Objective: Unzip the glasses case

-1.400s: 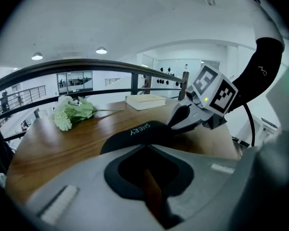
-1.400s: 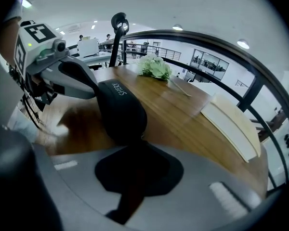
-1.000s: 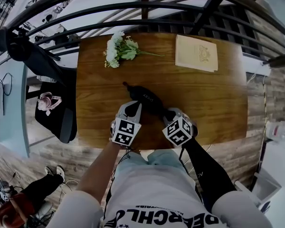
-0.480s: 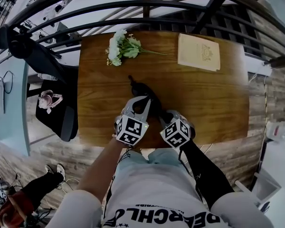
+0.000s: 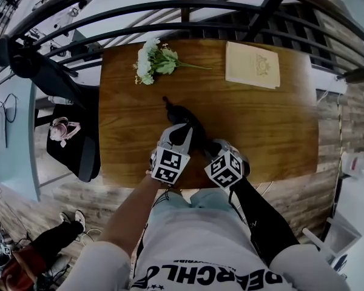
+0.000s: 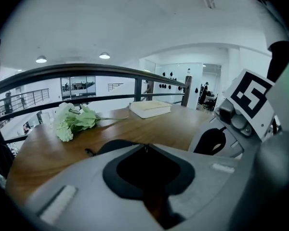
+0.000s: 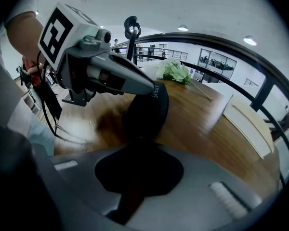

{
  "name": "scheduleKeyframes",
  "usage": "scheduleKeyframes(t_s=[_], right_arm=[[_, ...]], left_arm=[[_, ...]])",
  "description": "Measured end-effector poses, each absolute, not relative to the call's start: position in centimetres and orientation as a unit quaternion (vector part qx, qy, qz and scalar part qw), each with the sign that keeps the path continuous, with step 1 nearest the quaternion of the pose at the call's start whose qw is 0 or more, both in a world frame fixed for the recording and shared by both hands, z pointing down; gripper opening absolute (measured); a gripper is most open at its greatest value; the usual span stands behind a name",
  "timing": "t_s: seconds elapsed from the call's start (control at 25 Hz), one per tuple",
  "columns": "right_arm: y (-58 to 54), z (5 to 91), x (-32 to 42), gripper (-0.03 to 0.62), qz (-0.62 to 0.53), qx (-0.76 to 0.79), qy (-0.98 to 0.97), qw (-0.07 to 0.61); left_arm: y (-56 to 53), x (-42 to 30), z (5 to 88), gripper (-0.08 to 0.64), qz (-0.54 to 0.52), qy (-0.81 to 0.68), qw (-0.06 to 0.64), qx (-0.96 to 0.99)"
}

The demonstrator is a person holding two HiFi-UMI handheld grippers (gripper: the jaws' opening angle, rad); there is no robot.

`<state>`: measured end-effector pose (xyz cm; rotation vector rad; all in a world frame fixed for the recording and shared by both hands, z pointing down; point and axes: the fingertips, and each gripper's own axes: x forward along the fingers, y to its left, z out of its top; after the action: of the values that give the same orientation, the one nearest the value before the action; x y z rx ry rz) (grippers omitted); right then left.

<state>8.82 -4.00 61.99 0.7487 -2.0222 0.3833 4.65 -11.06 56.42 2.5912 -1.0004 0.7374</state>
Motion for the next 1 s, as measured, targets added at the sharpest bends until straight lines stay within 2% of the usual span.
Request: scheduleKeyframes(t_s=[1.0], right_arm=[[-6.0, 61.7, 10.1, 0.029, 0.103, 0.316, -0.811, 0.481]], left_arm=[[-10.9, 4.4, 56.6, 0.020, 0.253, -0.342, 0.145, 0.893]])
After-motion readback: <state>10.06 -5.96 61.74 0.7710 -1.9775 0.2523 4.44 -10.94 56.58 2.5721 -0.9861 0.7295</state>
